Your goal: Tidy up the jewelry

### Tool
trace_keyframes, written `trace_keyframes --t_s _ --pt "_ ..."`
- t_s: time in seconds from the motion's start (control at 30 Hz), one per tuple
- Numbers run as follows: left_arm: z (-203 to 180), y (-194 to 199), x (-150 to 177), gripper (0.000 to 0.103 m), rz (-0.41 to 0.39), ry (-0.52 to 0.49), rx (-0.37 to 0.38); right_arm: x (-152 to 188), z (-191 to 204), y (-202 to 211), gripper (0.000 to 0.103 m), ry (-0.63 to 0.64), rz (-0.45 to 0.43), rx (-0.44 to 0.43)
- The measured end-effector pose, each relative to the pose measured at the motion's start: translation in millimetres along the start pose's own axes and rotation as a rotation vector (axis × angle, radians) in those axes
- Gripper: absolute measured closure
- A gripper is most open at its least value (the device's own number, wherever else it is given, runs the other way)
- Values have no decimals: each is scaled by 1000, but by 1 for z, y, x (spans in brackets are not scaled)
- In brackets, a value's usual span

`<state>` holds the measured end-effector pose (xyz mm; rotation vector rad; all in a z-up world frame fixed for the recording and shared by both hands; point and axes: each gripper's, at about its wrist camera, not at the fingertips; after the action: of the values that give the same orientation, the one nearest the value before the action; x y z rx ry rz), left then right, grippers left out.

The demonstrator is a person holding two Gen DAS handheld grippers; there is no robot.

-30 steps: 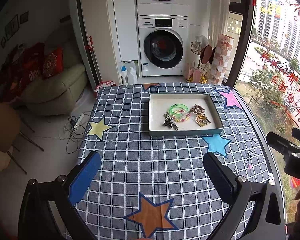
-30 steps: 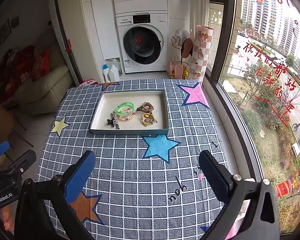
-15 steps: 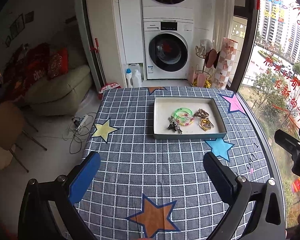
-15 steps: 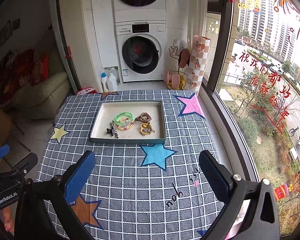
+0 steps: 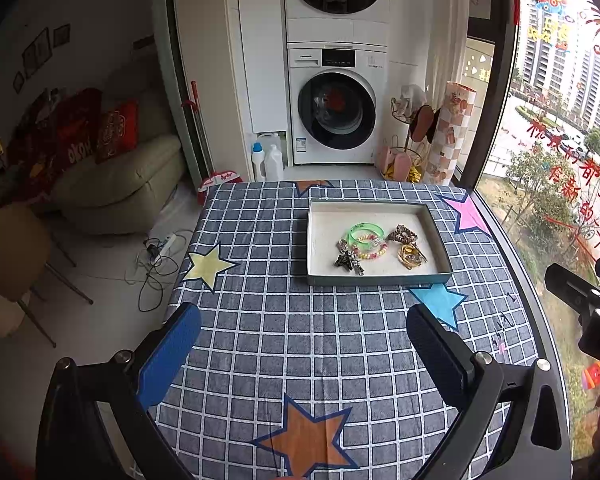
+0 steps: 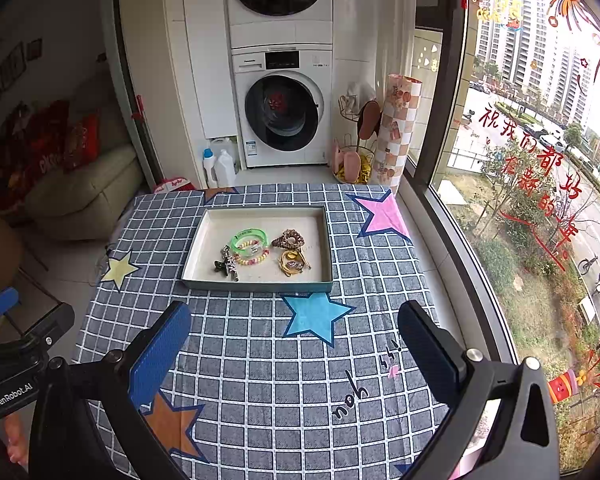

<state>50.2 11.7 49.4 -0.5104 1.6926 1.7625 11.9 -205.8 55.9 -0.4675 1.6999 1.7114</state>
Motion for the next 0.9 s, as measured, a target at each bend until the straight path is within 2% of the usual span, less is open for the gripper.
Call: trace_keyframes --t_s 0.9 --pt "-4 -2 -5 0 -2 -6 8 -7 4 -2 0 2 -1 -5"
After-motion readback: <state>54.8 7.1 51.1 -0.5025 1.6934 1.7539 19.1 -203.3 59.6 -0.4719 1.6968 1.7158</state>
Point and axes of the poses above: each gripper's, at about its wrist camera, not at the fingertips, and y roughly against the way its jaws point, z to its left, x to its underside, and after that the axes turned 5 degrees about -y, right-handed
